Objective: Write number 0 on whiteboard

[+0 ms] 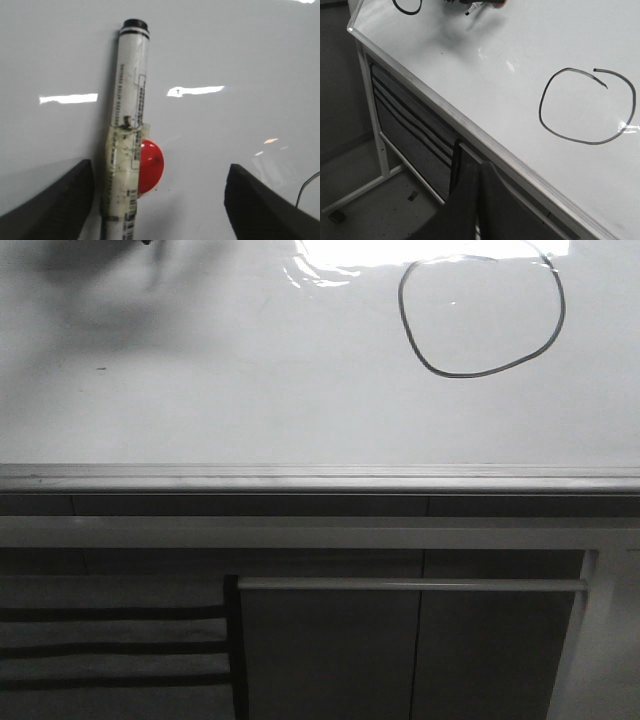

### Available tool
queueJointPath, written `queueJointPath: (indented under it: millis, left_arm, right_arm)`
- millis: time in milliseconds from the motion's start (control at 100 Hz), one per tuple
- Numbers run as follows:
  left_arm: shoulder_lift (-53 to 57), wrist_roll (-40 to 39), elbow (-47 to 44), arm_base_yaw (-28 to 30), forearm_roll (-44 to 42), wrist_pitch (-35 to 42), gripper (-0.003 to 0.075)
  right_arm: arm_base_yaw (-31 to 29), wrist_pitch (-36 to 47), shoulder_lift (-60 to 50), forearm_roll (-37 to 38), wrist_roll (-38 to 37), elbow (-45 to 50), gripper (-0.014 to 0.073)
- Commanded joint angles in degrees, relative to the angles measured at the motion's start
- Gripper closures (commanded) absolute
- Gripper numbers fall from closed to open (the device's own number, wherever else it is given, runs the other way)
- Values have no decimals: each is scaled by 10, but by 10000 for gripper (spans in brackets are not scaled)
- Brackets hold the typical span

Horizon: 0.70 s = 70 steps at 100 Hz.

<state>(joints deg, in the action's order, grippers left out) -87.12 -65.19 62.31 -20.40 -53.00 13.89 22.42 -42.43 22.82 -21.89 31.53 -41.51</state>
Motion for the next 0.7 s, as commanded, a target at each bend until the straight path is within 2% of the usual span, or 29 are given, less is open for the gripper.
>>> queueJointPath:
  millis: [0, 100, 240, 310, 420, 490, 560, 610, 690]
  left_arm:
    - [10, -3, 14, 4, 12, -62, 162]
    - [45, -3, 13, 1, 3, -92, 162]
    - [144, -3, -15, -18, -69, -134, 164]
    - [212, -3, -48, -32, -94, -146, 177]
    - [321, -3, -120, -49, -102, -160, 225]
    - [398, -3, -178, -55, -102, -164, 283]
    - [479, -3, -240, -56, -102, -164, 374]
    - [539, -3, -289, -56, -102, -164, 459]
    - [638, -3, -351, -56, -105, -169, 641]
  right_arm:
    - [-3, 49, 6, -13, 0, -13, 663]
    - [-3, 64, 6, -13, 0, -13, 663]
    - [-3, 104, -1, 1, 0, 4, 662]
    - [-3, 150, -16, 5, 0, 38, 661]
    - [-3, 266, -55, 5, 0, 116, 661]
    - [-3, 346, -80, 5, 0, 173, 661]
    - [-3, 407, -99, 5, 0, 225, 661]
    - [-3, 432, -108, 5, 0, 258, 661]
    - [-3, 442, -115, 4, 0, 287, 661]
